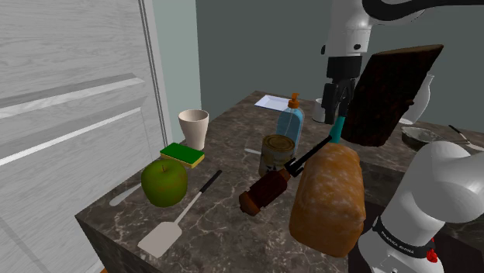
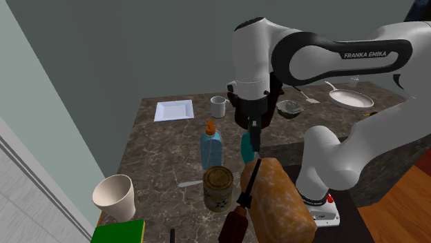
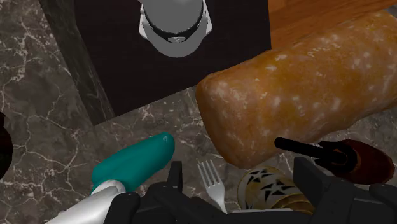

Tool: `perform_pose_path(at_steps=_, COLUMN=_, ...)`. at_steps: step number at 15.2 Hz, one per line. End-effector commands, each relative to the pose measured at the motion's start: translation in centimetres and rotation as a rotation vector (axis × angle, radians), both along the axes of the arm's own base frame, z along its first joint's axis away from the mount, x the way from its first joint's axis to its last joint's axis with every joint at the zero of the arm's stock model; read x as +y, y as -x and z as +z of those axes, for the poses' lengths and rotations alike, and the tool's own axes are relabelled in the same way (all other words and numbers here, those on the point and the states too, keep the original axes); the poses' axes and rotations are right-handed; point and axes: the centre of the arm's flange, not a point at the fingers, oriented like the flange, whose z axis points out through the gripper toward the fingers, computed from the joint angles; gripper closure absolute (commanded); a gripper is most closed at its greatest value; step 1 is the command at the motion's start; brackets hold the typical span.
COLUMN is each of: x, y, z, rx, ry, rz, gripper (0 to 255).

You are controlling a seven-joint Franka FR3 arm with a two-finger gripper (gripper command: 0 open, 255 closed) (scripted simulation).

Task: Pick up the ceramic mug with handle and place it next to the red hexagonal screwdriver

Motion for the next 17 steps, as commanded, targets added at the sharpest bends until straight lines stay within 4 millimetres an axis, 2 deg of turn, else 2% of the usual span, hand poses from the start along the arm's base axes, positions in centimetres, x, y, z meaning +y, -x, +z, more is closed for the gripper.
perform_pose_path(at_steps=1, x=0.0, y=0.0, z=0.0, rx=0.0, ry=0.0, rz=0.0, gripper=0)
perform_pose_path(at_steps=17, x=-17.5, y=-7.9, z=-5.2, rx=-0.073, ry=0.065, rz=-0.08, gripper=0)
